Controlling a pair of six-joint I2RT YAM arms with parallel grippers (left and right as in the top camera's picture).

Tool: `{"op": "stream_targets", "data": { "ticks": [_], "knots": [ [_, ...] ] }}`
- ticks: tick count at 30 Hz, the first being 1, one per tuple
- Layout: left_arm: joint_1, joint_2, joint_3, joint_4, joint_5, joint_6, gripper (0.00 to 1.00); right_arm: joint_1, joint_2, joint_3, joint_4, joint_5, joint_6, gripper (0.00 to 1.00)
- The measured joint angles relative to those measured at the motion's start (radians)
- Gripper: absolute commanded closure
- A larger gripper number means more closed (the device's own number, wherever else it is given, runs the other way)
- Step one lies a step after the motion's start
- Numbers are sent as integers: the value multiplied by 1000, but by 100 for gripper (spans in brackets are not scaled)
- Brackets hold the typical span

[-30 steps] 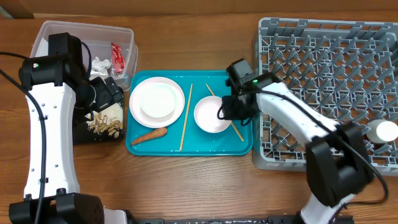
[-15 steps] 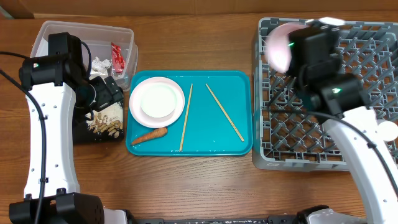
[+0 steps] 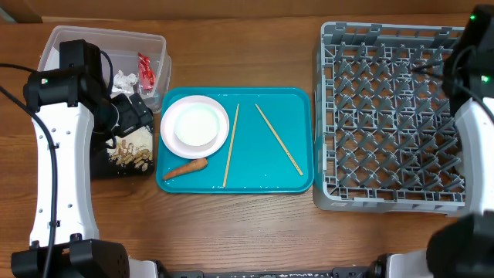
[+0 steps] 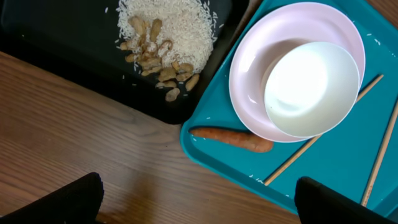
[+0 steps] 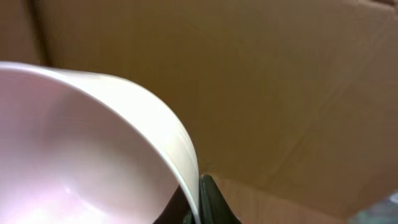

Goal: Sort waste into correct bins and load items into the dishwasher
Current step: 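Grasp the white bowl and carry it to the dish rack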

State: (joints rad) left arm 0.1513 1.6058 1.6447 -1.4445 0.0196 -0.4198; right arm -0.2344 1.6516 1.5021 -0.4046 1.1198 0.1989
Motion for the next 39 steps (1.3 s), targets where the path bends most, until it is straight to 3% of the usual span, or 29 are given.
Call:
{"op": "stream_targets", "data": {
  "ticks": [11, 22, 30, 32, 37, 39],
  "knots": [
    [0, 0, 0, 2, 0, 0, 0, -126, 376, 0, 334, 129, -250, 96],
    [0, 0, 0, 18, 0, 0, 0, -96, 483, 0, 351, 153, -285, 96],
    [0, 0, 0, 31, 1, 0, 0, -18, 483, 1, 232, 171, -249, 96],
    [0, 0, 0, 32, 1, 0, 0, -10, 484, 2, 171, 171, -215, 90],
    [0, 0, 0, 31, 3, 0, 0, 13, 486, 0, -47, 103, -128, 58],
    [0, 0, 0, 32, 3, 0, 0, 33, 489, -4, -129, 56, -86, 52]
  ]
}}
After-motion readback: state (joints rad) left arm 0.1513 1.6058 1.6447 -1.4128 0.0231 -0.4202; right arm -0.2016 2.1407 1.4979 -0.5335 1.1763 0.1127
